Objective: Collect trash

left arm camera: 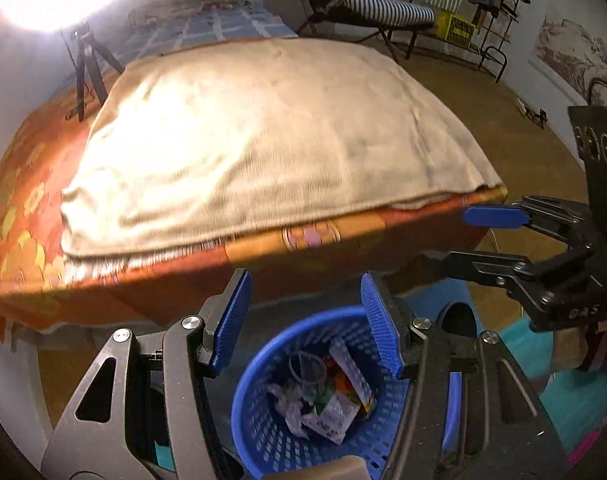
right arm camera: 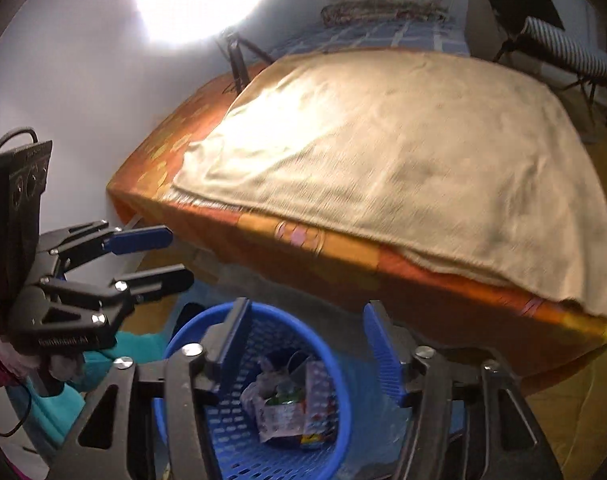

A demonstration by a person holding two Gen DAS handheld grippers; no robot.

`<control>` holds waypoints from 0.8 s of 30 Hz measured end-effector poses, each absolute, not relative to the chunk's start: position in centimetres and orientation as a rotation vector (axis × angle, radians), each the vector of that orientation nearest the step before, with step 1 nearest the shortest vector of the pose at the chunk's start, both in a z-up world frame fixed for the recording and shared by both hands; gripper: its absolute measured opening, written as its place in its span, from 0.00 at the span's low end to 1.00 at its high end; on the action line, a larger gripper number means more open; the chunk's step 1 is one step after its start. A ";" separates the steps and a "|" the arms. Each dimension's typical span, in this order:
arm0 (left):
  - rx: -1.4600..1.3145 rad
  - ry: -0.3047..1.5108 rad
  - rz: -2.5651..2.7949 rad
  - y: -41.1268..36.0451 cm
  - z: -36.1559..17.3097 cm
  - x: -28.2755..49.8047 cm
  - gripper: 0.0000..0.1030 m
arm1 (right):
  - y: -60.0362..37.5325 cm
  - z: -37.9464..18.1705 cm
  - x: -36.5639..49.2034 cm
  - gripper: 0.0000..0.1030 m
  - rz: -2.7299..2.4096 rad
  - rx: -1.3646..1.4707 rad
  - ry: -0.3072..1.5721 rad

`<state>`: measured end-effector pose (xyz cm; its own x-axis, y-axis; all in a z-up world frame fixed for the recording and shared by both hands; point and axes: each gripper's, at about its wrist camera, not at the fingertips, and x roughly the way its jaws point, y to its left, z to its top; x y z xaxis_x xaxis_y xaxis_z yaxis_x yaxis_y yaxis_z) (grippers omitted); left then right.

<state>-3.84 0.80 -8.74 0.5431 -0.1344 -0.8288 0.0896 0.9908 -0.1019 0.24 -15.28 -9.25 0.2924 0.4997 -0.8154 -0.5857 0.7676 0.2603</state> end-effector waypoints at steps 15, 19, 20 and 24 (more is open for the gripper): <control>-0.056 0.888 -0.098 0.7 -5.6 0.4 0.74 | -16.5 -4.4 3.7 0.90 0.572 -0.144 0.887; -0.070 0.865 -0.065 1.1 -5.0 1.7 0.81 | -16.6 -3.5 5.0 0.91 0.545 -0.141 0.855; -0.075 0.860 -0.060 1.1 -4.9 1.9 0.81 | -16.7 -3.3 5.4 0.91 0.536 -0.138 0.845; -0.114 0.837 -0.050 1.6 -4.2 2.9 0.81 | -16.6 -2.9 6.6 0.91 0.522 -0.122 0.830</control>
